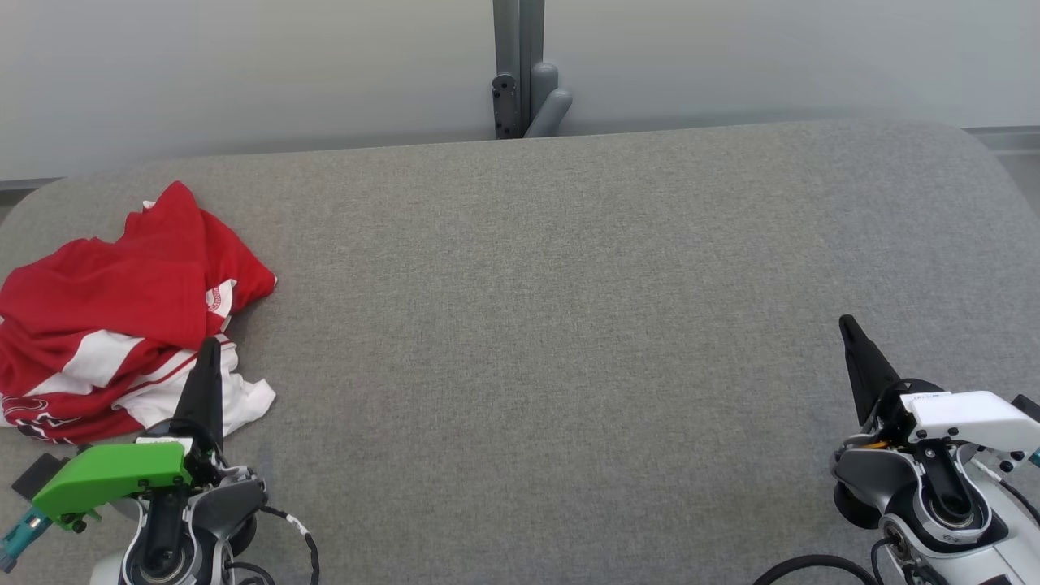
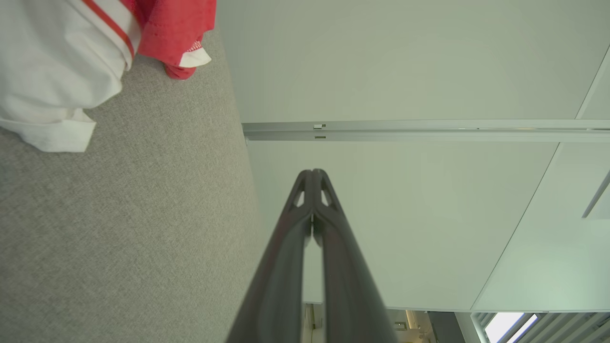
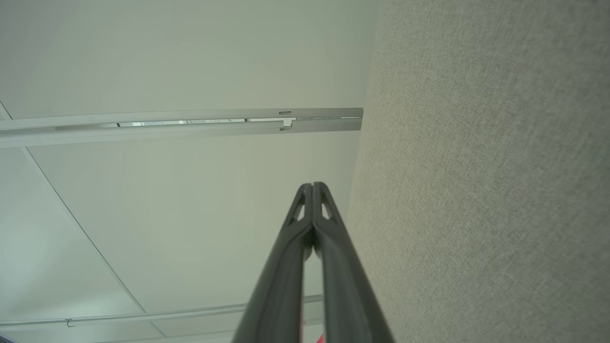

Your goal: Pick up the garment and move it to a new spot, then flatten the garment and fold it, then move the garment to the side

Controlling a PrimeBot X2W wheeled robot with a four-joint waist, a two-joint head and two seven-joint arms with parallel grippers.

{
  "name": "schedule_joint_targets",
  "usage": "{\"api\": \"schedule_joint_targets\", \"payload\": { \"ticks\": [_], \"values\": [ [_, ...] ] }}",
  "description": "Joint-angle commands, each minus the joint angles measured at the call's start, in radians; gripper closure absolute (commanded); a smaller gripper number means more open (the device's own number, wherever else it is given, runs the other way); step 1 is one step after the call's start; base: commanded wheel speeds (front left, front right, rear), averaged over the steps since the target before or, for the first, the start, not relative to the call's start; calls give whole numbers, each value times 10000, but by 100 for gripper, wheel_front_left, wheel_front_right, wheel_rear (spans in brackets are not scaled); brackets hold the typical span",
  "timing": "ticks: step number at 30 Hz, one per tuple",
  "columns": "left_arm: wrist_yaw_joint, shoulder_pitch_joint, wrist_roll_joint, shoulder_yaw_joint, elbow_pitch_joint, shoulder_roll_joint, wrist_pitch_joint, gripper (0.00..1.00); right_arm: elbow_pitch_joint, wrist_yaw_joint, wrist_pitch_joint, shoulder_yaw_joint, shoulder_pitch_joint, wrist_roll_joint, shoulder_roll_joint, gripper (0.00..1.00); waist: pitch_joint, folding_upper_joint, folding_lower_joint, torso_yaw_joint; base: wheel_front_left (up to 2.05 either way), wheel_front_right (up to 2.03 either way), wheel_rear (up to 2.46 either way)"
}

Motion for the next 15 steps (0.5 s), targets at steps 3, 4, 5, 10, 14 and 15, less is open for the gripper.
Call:
{"api": "schedule_joint_targets", "payload": {
  "ticks": [3, 4, 5, 10, 14, 15],
  "values": [
    [5, -74, 8, -3, -41, 67, -13, 100, -29, 0, -28, 21, 13, 93, -66, 100, 0, 0, 0, 0, 0, 0, 0],
    [5, -74, 8, -3, -41, 67, -13, 100, -30, 0, -29, 21, 13, 90, -66, 100, 0, 0, 0, 0, 0, 0, 0],
    [5, -74, 8, -3, -41, 67, -14, 100, -31, 0, -31, 23, 13, 86, -67, 100, 0, 0, 0, 0, 0, 0, 0],
    [5, -74, 8, -3, -42, 67, -14, 100, -34, 0, -37, 27, 13, 75, -71, 100, 0, 0, 0, 0, 0, 0, 0],
    [5, -74, 8, -3, -42, 67, -14, 100, -35, 0, -32, 31, 12, 79, -73, 100, 0, 0, 0, 0, 0, 0, 0],
    [5, -74, 8, -3, -42, 67, -14, 100, -36, 0, -34, 33, 12, 81, -73, 100, 0, 0, 0, 0, 0, 0, 0]
  ]
}}
